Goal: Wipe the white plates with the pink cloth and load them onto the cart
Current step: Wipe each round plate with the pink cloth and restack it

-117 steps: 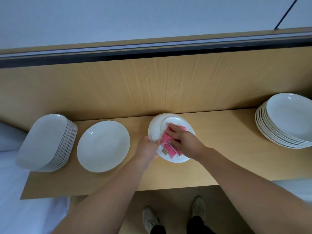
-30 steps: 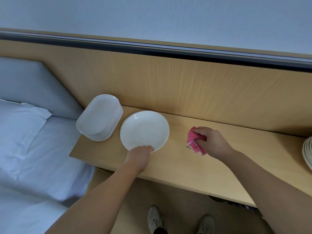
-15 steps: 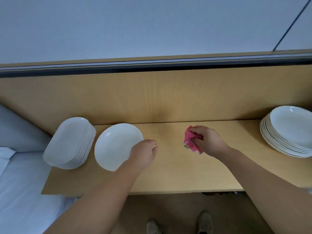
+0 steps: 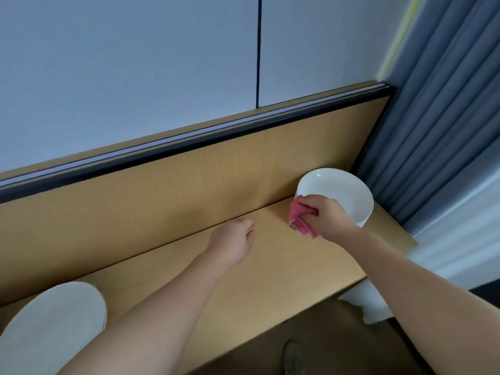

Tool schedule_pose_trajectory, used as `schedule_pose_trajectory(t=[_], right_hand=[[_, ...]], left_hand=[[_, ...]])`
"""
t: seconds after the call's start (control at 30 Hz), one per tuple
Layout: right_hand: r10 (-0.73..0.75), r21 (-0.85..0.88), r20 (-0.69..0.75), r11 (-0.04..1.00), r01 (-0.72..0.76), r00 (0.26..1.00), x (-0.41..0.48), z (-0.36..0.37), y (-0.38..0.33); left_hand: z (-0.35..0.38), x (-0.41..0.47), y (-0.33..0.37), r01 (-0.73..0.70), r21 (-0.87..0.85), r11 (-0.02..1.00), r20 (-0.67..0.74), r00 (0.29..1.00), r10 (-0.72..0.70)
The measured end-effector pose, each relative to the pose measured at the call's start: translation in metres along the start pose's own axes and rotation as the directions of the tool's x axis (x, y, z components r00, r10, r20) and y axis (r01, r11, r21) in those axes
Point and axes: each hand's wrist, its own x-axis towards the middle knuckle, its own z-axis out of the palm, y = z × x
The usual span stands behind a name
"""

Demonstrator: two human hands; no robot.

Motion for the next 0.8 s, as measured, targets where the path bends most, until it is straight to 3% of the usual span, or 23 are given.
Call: schedule_pose_trajectory(t=[0.2, 0.27, 0.6, 0.8], right_hand=[[0.07, -0.082, -0.089, 0.994, -0.077, 0.994, 0.026, -0.057, 0.069], [0.095, -0.039, -0.086, 0.994, -0.098, 0.992, 0.032, -0.07, 0.084], [0.042, -0.235, -0.041, 0.971, -0.05, 0.998, 0.065, -0.094, 0.151], [0.091, -0.315, -0.061, 0.943, -0.105, 0.994, 0.074, -0.102, 0.16]], left_hand=[[0.028, 0.057, 0.06, -0.025, 0.007, 1.0, 0.038, 0.999, 0.024], [0.038, 0.073, 0.074, -0.014, 0.027, 1.0, 0.053, 0.998, 0.013], [0.08, 0.137, 0.113, 0.164, 0.043, 0.986, 0.131, 0.977, -0.168], [0.084, 0.149, 0.124, 0.323, -0.038, 0.946, 0.161, 0.936, -0.313]])
